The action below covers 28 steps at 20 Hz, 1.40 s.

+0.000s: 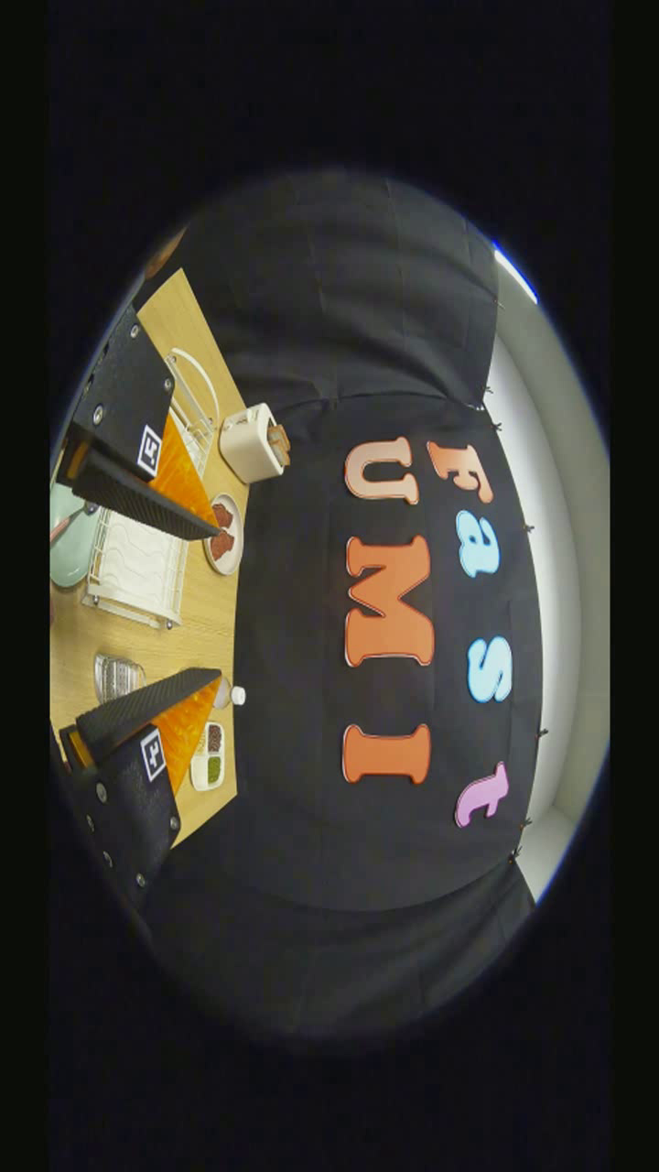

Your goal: Take the plate from the dish rack, then take the spoon from the basket and place it into the plate.

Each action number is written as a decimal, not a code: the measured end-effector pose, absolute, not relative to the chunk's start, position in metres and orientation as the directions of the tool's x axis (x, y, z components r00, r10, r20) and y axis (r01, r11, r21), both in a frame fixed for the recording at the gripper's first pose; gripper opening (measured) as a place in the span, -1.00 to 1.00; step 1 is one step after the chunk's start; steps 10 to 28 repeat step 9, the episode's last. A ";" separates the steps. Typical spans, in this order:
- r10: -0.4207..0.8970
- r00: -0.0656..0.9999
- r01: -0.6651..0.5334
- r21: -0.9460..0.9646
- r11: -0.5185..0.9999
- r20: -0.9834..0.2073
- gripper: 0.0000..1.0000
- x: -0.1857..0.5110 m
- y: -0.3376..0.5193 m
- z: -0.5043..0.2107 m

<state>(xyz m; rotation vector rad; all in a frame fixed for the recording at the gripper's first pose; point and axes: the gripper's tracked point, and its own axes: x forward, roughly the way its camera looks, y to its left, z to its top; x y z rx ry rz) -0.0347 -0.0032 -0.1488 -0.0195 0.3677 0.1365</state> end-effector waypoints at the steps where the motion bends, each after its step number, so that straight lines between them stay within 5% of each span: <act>1: 0.127 0.929 -0.135 0.000 0.991 -0.347 0.69 -0.032 -0.005 -0.144; 28: 0.081 0.956 -0.088 -0.010 0.996 -0.281 0.70 -0.027 -0.022 -0.121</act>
